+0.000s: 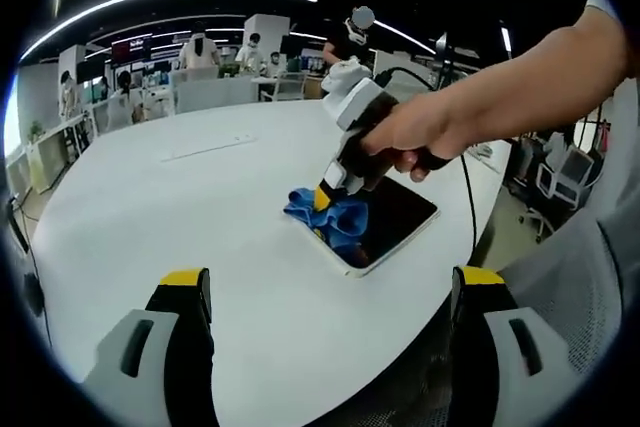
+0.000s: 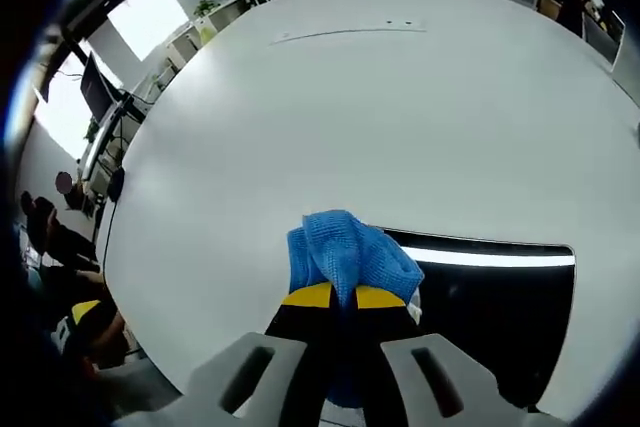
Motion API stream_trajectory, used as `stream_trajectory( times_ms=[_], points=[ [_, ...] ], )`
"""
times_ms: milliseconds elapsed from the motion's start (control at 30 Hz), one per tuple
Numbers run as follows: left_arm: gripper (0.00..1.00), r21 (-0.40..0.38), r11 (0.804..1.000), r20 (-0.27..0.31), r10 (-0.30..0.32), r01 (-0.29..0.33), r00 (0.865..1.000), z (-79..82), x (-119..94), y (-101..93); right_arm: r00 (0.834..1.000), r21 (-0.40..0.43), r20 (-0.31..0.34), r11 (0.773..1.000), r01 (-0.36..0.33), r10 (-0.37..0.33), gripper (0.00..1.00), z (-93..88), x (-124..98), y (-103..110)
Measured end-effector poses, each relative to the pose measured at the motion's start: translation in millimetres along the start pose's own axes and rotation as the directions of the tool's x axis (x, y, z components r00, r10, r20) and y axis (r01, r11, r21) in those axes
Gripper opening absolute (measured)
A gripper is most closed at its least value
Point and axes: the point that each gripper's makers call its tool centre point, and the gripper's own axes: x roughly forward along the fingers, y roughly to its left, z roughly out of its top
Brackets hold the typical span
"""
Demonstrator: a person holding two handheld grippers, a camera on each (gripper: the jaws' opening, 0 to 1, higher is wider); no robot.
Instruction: Wipe the mirror surface with the cleaning cloth until all visible marks leave the cleaned area.
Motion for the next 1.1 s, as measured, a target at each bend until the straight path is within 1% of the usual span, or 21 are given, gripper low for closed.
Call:
stream_trajectory(
  times_ms=[100,200,300,467,533,633,700,733,767,833,933,1033,1100],
  points=[
    [0.99,-0.001,1.0,-0.006,0.001,-0.001,1.0,-1.4,1,0.3,1.0,-0.008,-0.001,1.0,0.002,-0.002,0.0,4.3,0,1],
    [0.99,-0.025,1.0,-0.035,0.004,-0.005,0.999,-6.1,2,1.9,1.0,-0.05,0.0,0.999,0.014,-0.014,0.0,9.9,3,1],
    [0.99,-0.023,1.0,-0.04,0.01,-0.011,0.999,-7.0,2,3.0,1.0,-0.051,0.004,0.999,0.013,-0.012,0.0,14.3,4,0],
    [0.99,-0.01,0.999,-0.017,0.047,-0.047,0.999,-1.9,-1,9.1,1.0,-0.047,0.002,0.999,0.006,-0.006,0.0,14.8,4,0],
    [0.99,-0.012,0.999,-0.014,0.046,-0.047,0.999,-1.9,-1,8.9,1.0,-0.052,0.003,0.999,0.002,-0.001,0.0,14.8,4,0],
    [0.99,-0.014,0.999,-0.026,0.047,-0.047,0.999,-3.4,-1,7.8,1.0,-0.053,0.001,0.999,-0.004,0.004,0.0,14.0,3,0],
    [0.99,0.002,0.999,-0.007,0.054,-0.054,0.998,0.1,-2,8.0,1.0,-0.043,0.0,0.999,-0.01,0.01,0.0,13.2,1,-1],
    [0.99,-0.001,0.999,0.019,0.051,-0.051,0.999,4.4,-2,8.0,1.0,-0.041,0.0,0.999,-0.012,0.012,0.0,12.5,0,-2],
    [0.99,-0.016,0.999,0.019,0.048,-0.048,0.999,4.1,-2,9.0,1.0,-0.042,-0.001,0.999,-0.01,0.01,0.0,11.5,-1,-3],
    [0.99,-0.023,0.999,0.009,0.04,-0.039,0.999,1.8,-1,7.5,1.0,-0.044,-0.001,0.999,-0.007,0.007,0.0,10.8,-2,-7],
    [0.99,-0.013,1.0,0.021,0.029,-0.028,0.999,4.1,0,4.3,1.0,-0.04,-0.002,0.999,-0.007,0.007,0.0,12.0,-1,-12],
    [0.99,-0.02,0.999,0.019,0.034,-0.034,0.999,3.4,0,5.8,1.0,-0.043,-0.004,0.999,0.003,-0.004,0.0,11.3,-1,-18],
    [0.99,-0.012,1.0,0.016,0.027,-0.027,1.0,2.6,0,3.4,1.0,-0.043,-0.005,0.999,0.007,-0.007,0.0,11.0,-2,-22]
  ],
)
